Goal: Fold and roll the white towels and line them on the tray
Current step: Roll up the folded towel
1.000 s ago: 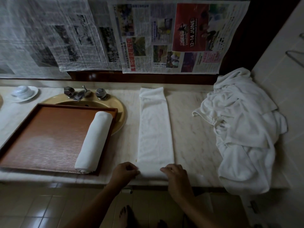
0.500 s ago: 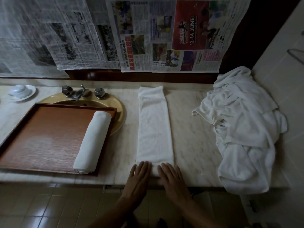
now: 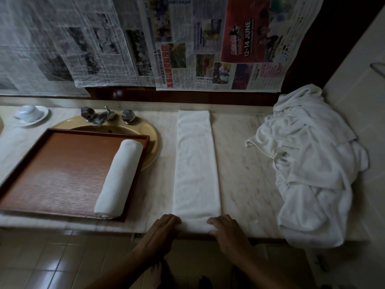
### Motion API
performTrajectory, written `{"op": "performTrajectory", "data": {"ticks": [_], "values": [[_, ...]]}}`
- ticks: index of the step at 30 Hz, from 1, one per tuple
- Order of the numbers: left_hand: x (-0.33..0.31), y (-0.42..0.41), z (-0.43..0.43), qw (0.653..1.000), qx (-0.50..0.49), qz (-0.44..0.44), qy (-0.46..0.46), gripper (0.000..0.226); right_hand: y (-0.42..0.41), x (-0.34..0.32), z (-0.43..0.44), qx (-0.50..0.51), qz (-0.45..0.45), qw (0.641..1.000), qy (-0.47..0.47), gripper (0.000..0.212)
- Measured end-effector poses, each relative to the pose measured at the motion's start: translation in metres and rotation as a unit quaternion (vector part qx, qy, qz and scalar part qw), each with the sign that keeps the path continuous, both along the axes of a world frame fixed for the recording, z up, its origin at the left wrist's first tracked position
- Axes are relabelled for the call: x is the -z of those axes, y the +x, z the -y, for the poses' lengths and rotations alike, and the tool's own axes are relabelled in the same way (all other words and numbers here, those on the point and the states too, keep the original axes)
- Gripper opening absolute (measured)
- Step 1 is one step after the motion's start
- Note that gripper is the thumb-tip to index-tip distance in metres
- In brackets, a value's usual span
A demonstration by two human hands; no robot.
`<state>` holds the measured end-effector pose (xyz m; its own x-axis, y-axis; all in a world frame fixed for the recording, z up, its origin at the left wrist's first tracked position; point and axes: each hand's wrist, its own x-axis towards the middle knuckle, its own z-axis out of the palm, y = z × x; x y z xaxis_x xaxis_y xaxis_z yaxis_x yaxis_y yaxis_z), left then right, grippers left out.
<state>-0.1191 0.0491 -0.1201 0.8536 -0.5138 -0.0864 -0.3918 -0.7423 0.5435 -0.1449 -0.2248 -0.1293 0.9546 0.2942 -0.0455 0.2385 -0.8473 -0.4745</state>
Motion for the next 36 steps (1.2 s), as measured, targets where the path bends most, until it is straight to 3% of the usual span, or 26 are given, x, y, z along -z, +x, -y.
{"op": "performTrajectory", "data": {"ticks": [3,6,9,11,14,17,19,21,24,33,36], "values": [[-0.003,0.008,0.003,0.996,-0.065,-0.046,-0.045,0.019,0.008,-0.005,0.003,0.039,-0.055,0.996,0.06,0.025],[-0.009,0.015,0.005,0.986,-0.117,-0.098,-0.068,0.014,0.013,-0.003,0.001,0.048,-0.058,0.995,0.059,0.026],[-0.014,0.022,0.008,0.976,-0.154,-0.13,-0.079,0.018,0.015,0.001,-0.006,0.073,-0.003,0.997,0.004,0.026],[-0.014,0.025,0.01,0.973,-0.172,-0.131,-0.077,0.02,0.008,0.0,-0.017,0.076,0.05,0.995,-0.034,0.041],[-0.015,0.031,0.014,0.971,-0.191,-0.123,-0.07,0.022,-0.012,0.002,-0.037,0.042,0.143,0.987,-0.055,0.049],[-0.017,0.027,0.021,0.975,-0.196,-0.095,-0.036,0.024,-0.026,0.01,-0.048,0.029,0.11,0.989,-0.091,0.058],[-0.011,0.016,0.026,0.978,-0.203,0.021,0.036,0.028,-0.028,0.016,-0.047,0.019,0.091,0.991,-0.098,0.063],[-0.003,-0.001,0.036,0.982,-0.143,0.093,0.085,0.042,-0.025,0.022,-0.043,0.001,0.101,0.991,-0.087,0.062],[0.014,-0.017,0.052,0.986,-0.024,0.144,0.085,0.063,-0.016,0.025,-0.036,-0.012,0.108,0.99,-0.085,0.064],[0.026,0.017,0.032,0.986,0.01,0.106,0.125,0.1,0.031,0.018,-0.02,-0.066,0.098,0.983,-0.137,0.061],[0.019,0.025,0.021,0.989,0.027,0.072,0.126,0.096,0.037,0.014,-0.014,-0.085,0.102,0.985,-0.109,0.064]]}}
